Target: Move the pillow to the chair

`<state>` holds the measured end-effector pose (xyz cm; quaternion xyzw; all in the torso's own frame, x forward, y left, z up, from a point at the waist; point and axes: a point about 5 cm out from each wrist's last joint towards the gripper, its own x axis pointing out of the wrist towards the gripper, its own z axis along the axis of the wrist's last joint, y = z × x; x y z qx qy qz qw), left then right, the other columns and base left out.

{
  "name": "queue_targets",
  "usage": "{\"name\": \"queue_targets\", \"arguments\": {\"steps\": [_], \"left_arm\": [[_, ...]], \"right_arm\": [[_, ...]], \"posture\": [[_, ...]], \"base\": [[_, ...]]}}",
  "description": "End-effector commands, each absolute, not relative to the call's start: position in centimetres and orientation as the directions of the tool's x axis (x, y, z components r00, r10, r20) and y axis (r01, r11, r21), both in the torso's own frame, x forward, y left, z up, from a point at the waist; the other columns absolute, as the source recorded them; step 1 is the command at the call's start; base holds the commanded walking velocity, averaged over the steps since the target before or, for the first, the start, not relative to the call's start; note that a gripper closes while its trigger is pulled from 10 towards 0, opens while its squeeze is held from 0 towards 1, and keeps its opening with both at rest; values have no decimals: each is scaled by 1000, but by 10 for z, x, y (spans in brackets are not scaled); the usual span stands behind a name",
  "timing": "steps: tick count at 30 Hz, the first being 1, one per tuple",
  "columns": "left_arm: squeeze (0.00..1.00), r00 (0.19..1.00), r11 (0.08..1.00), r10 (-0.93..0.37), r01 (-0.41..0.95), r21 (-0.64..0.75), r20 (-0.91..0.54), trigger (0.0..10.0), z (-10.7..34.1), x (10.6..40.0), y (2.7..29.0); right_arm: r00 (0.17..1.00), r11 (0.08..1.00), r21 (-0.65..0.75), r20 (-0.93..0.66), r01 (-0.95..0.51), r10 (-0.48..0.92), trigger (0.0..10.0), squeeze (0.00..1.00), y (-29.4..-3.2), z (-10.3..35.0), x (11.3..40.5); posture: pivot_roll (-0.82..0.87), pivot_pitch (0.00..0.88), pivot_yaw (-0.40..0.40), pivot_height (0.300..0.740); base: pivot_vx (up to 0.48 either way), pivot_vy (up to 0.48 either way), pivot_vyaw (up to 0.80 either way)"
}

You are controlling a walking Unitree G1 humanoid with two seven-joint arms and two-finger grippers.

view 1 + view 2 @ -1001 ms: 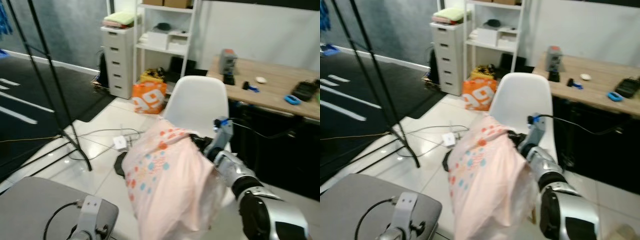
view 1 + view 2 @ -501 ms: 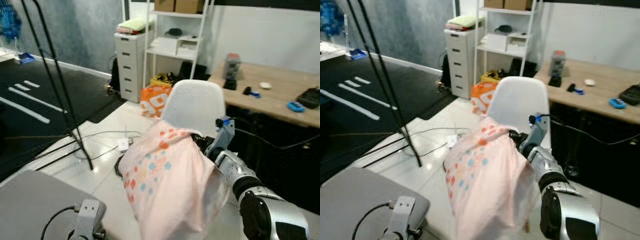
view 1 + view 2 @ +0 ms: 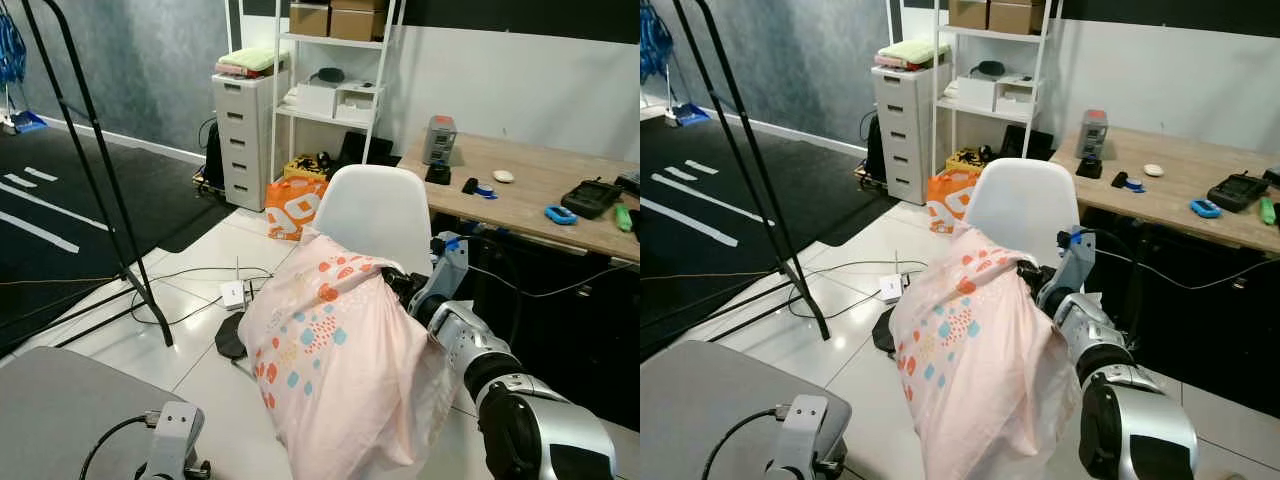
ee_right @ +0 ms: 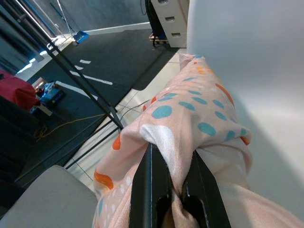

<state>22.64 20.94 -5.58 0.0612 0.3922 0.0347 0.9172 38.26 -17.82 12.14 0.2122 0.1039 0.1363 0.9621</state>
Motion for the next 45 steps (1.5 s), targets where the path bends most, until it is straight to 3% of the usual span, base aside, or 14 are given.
{"name": "queue_targets", "arguments": {"steps": [1, 6, 12, 14, 16, 19, 24, 28, 34, 35, 36, 37, 40, 45], "left_arm": [[0, 694, 990, 106, -7, 140, -713, 10000, -55, 227, 209], [0, 697, 990, 97, 3, 138, -711, 10000, -54, 230, 205], [0, 697, 991, 90, 10, 135, -711, 10000, -54, 232, 202], [0, 697, 991, 86, 14, 133, -712, 10000, -54, 232, 199], [0, 696, 992, 78, 20, 128, -714, 10000, -55, 232, 193], [0, 694, 992, 71, 27, 124, -716, 10000, -56, 232, 188], [0, 694, 992, 65, 32, 121, -717, 10000, -56, 233, 185], [0, 695, 992, 63, 33, 119, -716, 10000, -55, 234, 185], [0, 698, 992, 64, 32, 120, -714, 10000, -54, 235, 188], [0, 701, 992, 66, 30, 122, -711, 10000, -53, 236, 192], [0, 706, 993, 70, 19, 118, -704, 10000, -51, 238, 193], [0, 706, 993, 70, 19, 118, -704, 10000, -51, 238, 193], [0, 716, 993, 79, 6, 119, -694, 10000, -48, 244, 190], [0, 719, 993, 76, 5, 115, -691, 10000, -47, 246, 185]], "right_arm": [[957, 874, 415, -23, -253, 289, 10000, 0, -180, 148, 392], [932, 833, 439, 26, -337, 363, 10000, 0, -174, 155, 393], [931, 846, 426, -24, -320, 365, 10000, 0, -179, 152, 393], [938, 871, 409, -86, -273, 334, 10000, 0, -185, 146, 391], [933, 940, 322, -289, -116, 214, 10000, 0, -206, 127, 384], [907, 955, 297, -396, -20, 142, 10000, 0, -221, 118, 378], [863, 965, 251, -471, -69, 184, 10000, 0, -225, 114, 374], [734, 958, 23, -637, -286, 235, 10000, 0, -232, 100, 361], [651, 925, -8, -713, -379, 261, 10000, 0, -232, 90, 353], [597, 902, -12, -753, -431, 275, 10000, 0, -232, 82, 347], [523, 874, -80, -826, -478, 210, 10000, 0, -242, 67, 334], [523, 874, -80, -826, -478, 210, 10000, 0, -242, 67, 334], [367, 793, -182, -929, -582, 56, 10000, 0, -267, 42, 305], [277, 769, -182, -961, -613, -7, 10000, 0, -284, 32, 286]], "posture": [[-80, 0, -55, 740], [-85, 0, -50, 740], [-91, 0, -49, 740], [-91, 0, -48, 740], [-97, 0, -46, 740], [-104, 0, -44, 740], [-115, 6, -46, 740], [-129, 15, -46, 740], [-130, 17, -45, 740], [-133, 19, -46, 740], [-133, 22, -48, 740], [-133, 22, -48, 740], [-134, 24, -52, 740], [-134, 25, -53, 740]], "base": [[247, 0, 0], [349, 0, 0], [410, 0, 0], [420, 0, 0], [420, 0, 0], [420, 0, 0], [422, 0, 0], [424, 0, 0], [423, 0, 0], [420, 0, 0], [281, 0, 0], [281, 0, 0], [94, 0, 0], [0, 0, 0]]}}
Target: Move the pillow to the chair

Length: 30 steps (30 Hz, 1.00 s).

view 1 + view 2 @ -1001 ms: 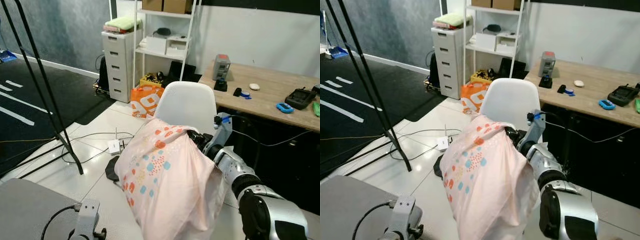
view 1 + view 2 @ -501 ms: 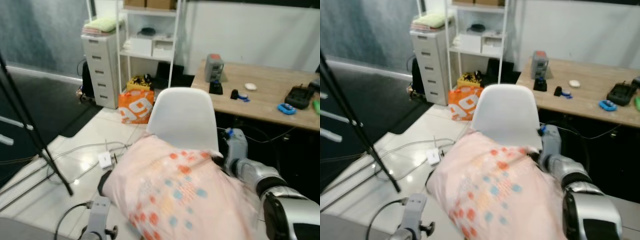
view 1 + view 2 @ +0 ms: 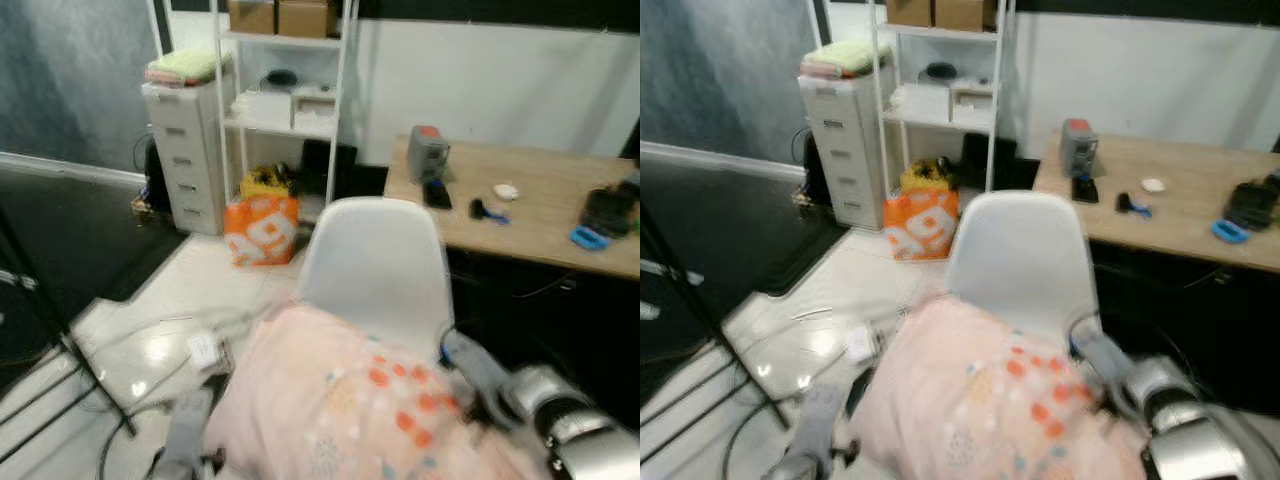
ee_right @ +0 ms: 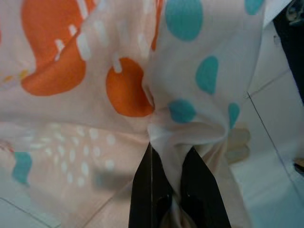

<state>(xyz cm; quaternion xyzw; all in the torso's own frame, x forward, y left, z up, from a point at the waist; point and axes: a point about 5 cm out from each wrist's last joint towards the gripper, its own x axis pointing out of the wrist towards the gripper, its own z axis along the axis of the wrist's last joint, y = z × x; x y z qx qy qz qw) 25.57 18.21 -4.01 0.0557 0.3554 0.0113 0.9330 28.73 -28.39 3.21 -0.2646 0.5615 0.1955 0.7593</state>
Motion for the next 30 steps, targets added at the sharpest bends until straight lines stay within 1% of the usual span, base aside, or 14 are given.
{"name": "queue_targets", "arguments": {"steps": [1, 2, 4, 5, 6, 7, 8, 9, 14, 20, 26, 27, 28, 30], "left_arm": [[0, 719, 993, 76, 5, 115, -691, 10000, -47, 246, 185], [0, 719, 994, 74, 6, 113, -691, 10000, -47, 247, 183], [0, 719, 994, 74, 6, 113, -691, 10000, -47, 247, 183], [0, 719, 994, 72, 8, 112, -691, 10000, -46, 248, 180], [0, 720, 994, 69, 13, 113, -691, 10000, -46, 250, 177], [0, 720, 994, 69, 13, 113, -691, 10000, -46, 250, 177], [0, 721, 993, 67, 16, 113, -690, 10000, -45, 252, 175], [0, 722, 993, 65, 21, 116, -689, 10000, -44, 253, 173], [0, 724, 993, 49, 41, 114, -688, 10000, -43, 255, 175], [0, 719, 993, 46, 44, 112, -693, 10000, -44, 252, 182], [0, 712, 992, 61, 31, 118, -700, 10000, -50, 236, 202], [0, 706, 992, 69, 24, 121, -705, 10000, -53, 228, 213], [0, 706, 992, 69, 24, 121, -705, 10000, -53, 228, 213], [0, 693, 991, 93, 7, 136, -715, 10000, -57, 211, 234]], "right_arm": [[277, 769, -182, -961, -613, -7, 10000, 0, -284, 32, 286], [321, 796, -222, -946, -563, -37, 10000, 0, -290, 32, 285], [321, 796, -222, -946, -563, -37, 10000, 0, -290, 32, 285], [412, 835, -267, -910, -480, -54, 10000, 0, -293, 35, 290], [509, 898, -266, -859, -351, -55, 10000, 0, -293, 40, 297], [509, 898, -266, -859, -351, -55, 10000, 0, -293, 40, 297], [582, 932, -243, -812, -270, -44, 10000, 0, -291, 45, 304], [624, 954, -210, -781, -214, -32, 10000, 0, -288, 48, 309], [659, 969, -160, -752, -187, 3, 10000, 0, -279, 50, 314], [674, 974, -144, -738, -173, 11, 10000, 0, -276, 51, 317], [702, 980, -135, -712, -145, 6, 10000, 0, -273, 55, 322], [706, 980, -134, -708, -144, 7, 10000, 0, -273, 55, 323], [706, 980, -134, -708, -144, 7, 10000, 0, -273, 55, 323], [711, 980, -134, -703, -148, 11, 10000, 0, -272, 56, 324]], "posture": [[-134, 25, -53, 740], [-137, 28, -52, 740], [-137, 28, -52, 740], [-140, 30, -49, 740], [-142, 30, -46, 740], [-142, 30, -46, 740], [-140, 30, -46, 740], [-139, 28, -44, 740], [-129, 31, -37, 740], [-128, 21, -36, 740], [-127, 19, -33, 740], [-127, 16, -32, 740], [-127, 16, -32, 740], [-129, 15, -32, 740]], "base": [[0, 0, 0], [0, 0, 0], [0, 0, 0], [0, 0, 0], [0, 0, 0], [0, 0, 0], [0, 0, 0], [0, 0, 0], [0, -50, 0], [0, -472, 0], [0, -470, 0], [0, -345, 0], [0, -345, 0], [0, 0, 0]]}}
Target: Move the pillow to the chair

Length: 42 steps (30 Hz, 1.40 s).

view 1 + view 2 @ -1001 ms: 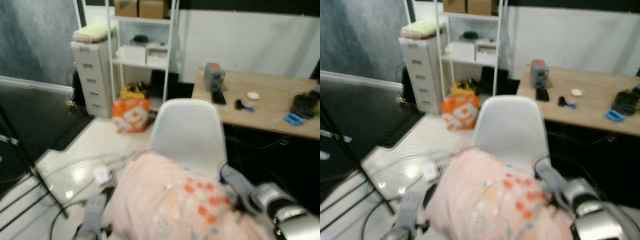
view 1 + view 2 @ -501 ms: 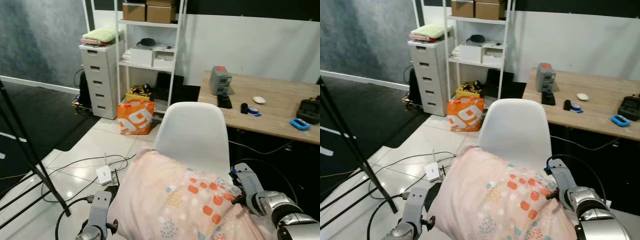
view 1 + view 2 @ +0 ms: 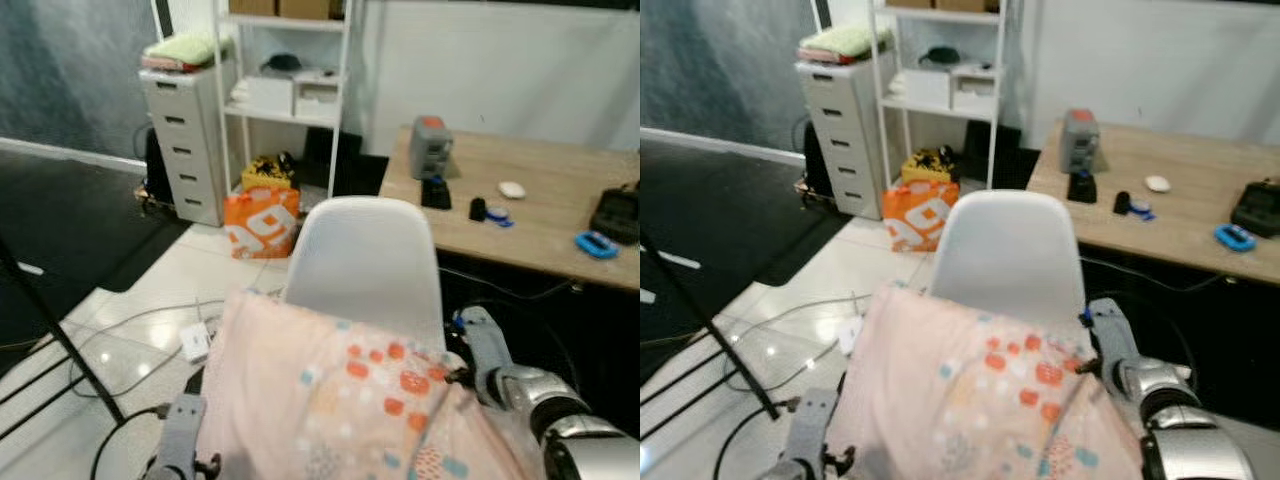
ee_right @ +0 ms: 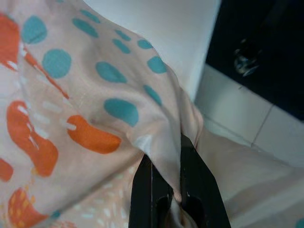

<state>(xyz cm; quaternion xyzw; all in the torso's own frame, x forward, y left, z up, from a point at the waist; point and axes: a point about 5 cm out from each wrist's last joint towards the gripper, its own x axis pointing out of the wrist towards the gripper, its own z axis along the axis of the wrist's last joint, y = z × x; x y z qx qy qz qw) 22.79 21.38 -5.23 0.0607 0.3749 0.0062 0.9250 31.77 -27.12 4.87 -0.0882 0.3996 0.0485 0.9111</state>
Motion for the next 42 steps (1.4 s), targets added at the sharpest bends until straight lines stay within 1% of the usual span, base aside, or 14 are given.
{"name": "queue_targets", "arguments": {"steps": [1, 8, 11, 12, 14, 16, 21, 27, 30, 32, 34, 37, 41, 42], "left_arm": [[0, 686, 990, 104, -2, 141, -720, 10000, -59, 205, 243], [0, 673, 988, 120, -13, 151, -730, 10000, -60, 195, 254], [0, 667, 989, 117, -8, 150, -736, 10000, -61, 198, 246], [0, 665, 989, 113, -3, 149, -738, 10000, -62, 201, 239], [0, 665, 989, 113, -3, 149, -738, 10000, -62, 201, 239], [0, 664, 989, 102, 10, 145, -740, 10000, -63, 209, 224], [0, 669, 991, 84, 24, 134, -738, 10000, -62, 218, 204], [0, 673, 992, 70, 34, 125, -736, 10000, -61, 225, 189], [0, 679, 992, 62, 40, 121, -732, 10000, -59, 230, 180], [0, 688, 992, 57, 44, 119, -723, 10000, -55, 236, 174], [0, 688, 992, 57, 44, 119, -723, 10000, -55, 236, 174], [0, 699, 992, 51, 49, 118, -713, 10000, -51, 244, 167], [0, 703, 992, 48, 51, 118, -709, 10000, -49, 248, 163], [0, 707, 992, 51, 49, 120, -705, 10000, -47, 250, 164]], "right_arm": [[712, 980, -134, -702, -150, 14, 10000, 0, -271, 56, 324], [707, 976, -120, -705, -184, 46, 10000, 0, -269, 56, 324], [647, 968, -95, -758, -231, 80, 10000, 0, -268, 50, 318], [600, 964, -134, -799, -228, 31, 10000, 0, -276, 45, 310], [600, 964, -134, -799, -228, 31, 10000, 0, -276, 45, 310], [525, 938, -252, -846, -238, -95, 10000, 0, -296, 39, 296], [448, 915, -305, -879, -263, -164, 10000, 0, -312, 36, 283], [402, 881, -382, -879, -277, -255, 10000, 0, -332, 38, 271], [456, 842, -502, -808, -197, -374, 10000, 0, -351, 50, 272], [575, 857, -510, -725, -79, -379, 10000, 0, -348, 62, 287], [575, 857, -510, -725, -79, -379, 10000, 0, -348, 62, 287], [702, 943, -330, -683, -47, -203, 10000, 0, -313, 67, 314], [745, 968, -241, -658, -66, -113, 10000, 0, -294, 70, 325], [778, 978, -172, -628, -119, -16, 10000, 0, -272, 73, 337]], "posture": [[-129, 15, -32, 740], [-129, 17, -33, 740], [-132, 23, -30, 740], [-134, 27, -29, 740], [-134, 27, -29, 740], [-136, 33, -28, 740], [-137, 36, -28, 740], [-137, 42, -25, 740], [-138, 46, -23, 740], [-141, 47, -20, 740], [-141, 47, -20, 740], [-140, 47, -16, 740], [-137, 46, -17, 740], [-133, 45, -16, 740]], "base": [[0, 0, 0], [0, 0, 0], [0, 0, 0], [0, 0, 0], [0, 0, 0], [0, 0, 0], [0, 0, 0], [0, 0, 0], [0, 0, 0], [0, 0, 0], [0, 0, 0], [0, 0, 0], [0, 0, 0], [0, 0, 0]]}}
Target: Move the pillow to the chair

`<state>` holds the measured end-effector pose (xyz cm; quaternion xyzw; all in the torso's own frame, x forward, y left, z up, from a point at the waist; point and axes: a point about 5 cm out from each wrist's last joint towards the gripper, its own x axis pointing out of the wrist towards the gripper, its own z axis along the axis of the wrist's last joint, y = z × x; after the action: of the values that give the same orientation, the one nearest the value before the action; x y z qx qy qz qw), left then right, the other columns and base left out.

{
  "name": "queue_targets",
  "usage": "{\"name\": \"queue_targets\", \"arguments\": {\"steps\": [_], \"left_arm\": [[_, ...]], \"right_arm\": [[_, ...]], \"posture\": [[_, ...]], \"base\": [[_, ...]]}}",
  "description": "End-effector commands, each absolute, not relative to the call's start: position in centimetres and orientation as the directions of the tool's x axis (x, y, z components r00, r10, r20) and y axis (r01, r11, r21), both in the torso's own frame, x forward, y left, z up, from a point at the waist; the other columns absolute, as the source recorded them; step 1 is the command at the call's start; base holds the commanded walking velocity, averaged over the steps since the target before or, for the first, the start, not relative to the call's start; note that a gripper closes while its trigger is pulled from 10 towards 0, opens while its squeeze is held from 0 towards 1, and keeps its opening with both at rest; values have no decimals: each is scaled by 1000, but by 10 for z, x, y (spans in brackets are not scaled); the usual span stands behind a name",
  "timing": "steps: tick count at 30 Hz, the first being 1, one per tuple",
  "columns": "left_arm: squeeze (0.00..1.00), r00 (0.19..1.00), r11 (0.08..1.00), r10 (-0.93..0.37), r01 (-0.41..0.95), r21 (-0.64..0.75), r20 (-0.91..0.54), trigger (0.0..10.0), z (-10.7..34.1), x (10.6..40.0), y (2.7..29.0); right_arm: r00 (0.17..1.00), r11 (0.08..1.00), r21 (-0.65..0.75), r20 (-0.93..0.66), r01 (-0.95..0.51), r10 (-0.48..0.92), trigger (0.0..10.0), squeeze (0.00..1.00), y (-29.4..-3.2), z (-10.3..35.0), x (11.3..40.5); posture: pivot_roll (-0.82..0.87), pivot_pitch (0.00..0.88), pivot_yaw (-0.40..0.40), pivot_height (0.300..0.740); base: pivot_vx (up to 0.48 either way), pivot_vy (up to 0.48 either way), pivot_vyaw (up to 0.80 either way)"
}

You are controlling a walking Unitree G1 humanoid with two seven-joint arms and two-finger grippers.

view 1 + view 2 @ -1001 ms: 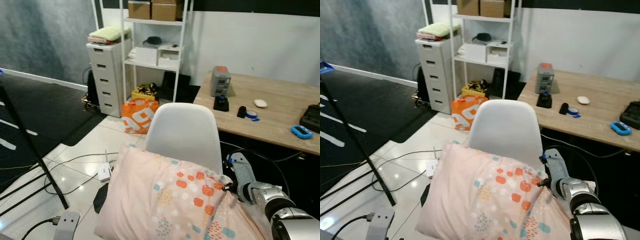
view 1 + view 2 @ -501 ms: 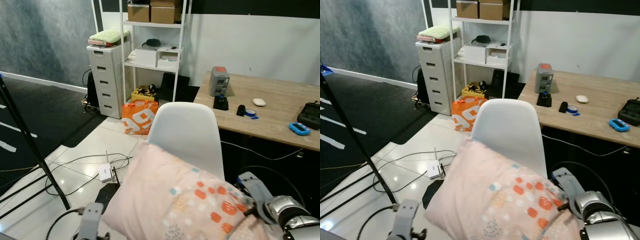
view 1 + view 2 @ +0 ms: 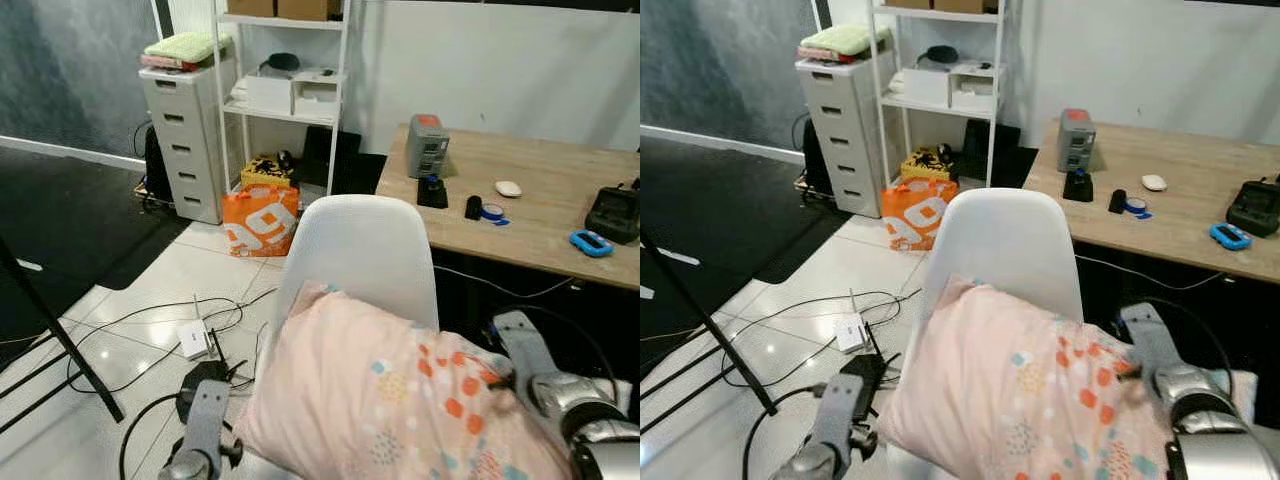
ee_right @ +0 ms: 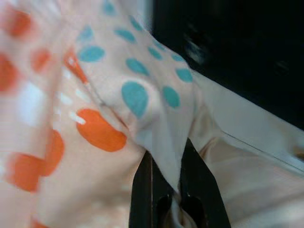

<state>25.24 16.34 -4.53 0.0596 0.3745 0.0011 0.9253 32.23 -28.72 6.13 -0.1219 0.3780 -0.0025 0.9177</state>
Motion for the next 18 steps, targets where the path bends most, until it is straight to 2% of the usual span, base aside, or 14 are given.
{"name": "queue_targets", "arguments": {"steps": [1, 2, 3, 5, 7, 8, 12, 14, 15, 18], "left_arm": [[0, 709, 991, 56, 44, 123, -703, 10000, -46, 252, 167], [0, 710, 991, 60, 41, 126, -701, 10000, -44, 254, 169], [0, 710, 991, 60, 41, 126, -701, 10000, -44, 254, 169], [0, 712, 991, 63, 37, 128, -699, 10000, -43, 255, 172], [0, 712, 991, 64, 37, 128, -699, 10000, -43, 256, 172], [0, 715, 991, 64, 36, 127, -696, 10000, -41, 258, 171], [0, 717, 991, 63, 35, 127, -694, 10000, -40, 260, 170], [0, 716, 991, 69, 28, 127, -694, 10000, -40, 259, 177], [0, 715, 991, 72, 24, 128, -696, 10000, -40, 258, 179], [0, 714, 991, 74, 22, 128, -697, 10000, -41, 257, 180]], "right_arm": [[792, 973, -128, -606, -191, 76, 10000, 0, -251, 76, 345], [790, 960, -104, -594, -261, 151, 10000, 0, -234, 78, 351], [790, 960, -104, -594, -261, 151, 10000, 0, -234, 78, 351], [766, 927, -72, -589, -368, 258, 10000, 0, -211, 78, 355], [752, 913, -60, -590, -403, 294, 10000, 0, -204, 78, 355], [709, 872, -41, -602, -487, 368, 10000, 0, -191, 76, 354], [677, 841, -29, -609, -540, 414, 10000, 0, -183, 74, 353], [546, 748, -14, -693, -664, 472, 10000, 0, -174, 63, 344], [494, 717, -42, -752, -696, 436, 10000, 0, -181, 57, 338], [449, 690, -77, -810, -720, 377, 10000, 0, -191, 52, 333]], "posture": [[-133, 45, -16, 740], [-133, 46, -14, 740], [-133, 46, -14, 740], [-133, 46, -14, 740], [-133, 46, -14, 740], [-134, 56, -13, 740], [-134, 56, -13, 740], [-133, 53, -13, 740], [-135, 53, -12, 740], [-137, 54, -11, 740]], "base": [[0, 0, 0], [0, 0, 0], [0, 0, 0], [0, 0, 0], [0, 0, 0], [0, 0, 0], [0, 0, 0], [0, 0, 0], [0, 0, 0], [0, 0, 0]]}}
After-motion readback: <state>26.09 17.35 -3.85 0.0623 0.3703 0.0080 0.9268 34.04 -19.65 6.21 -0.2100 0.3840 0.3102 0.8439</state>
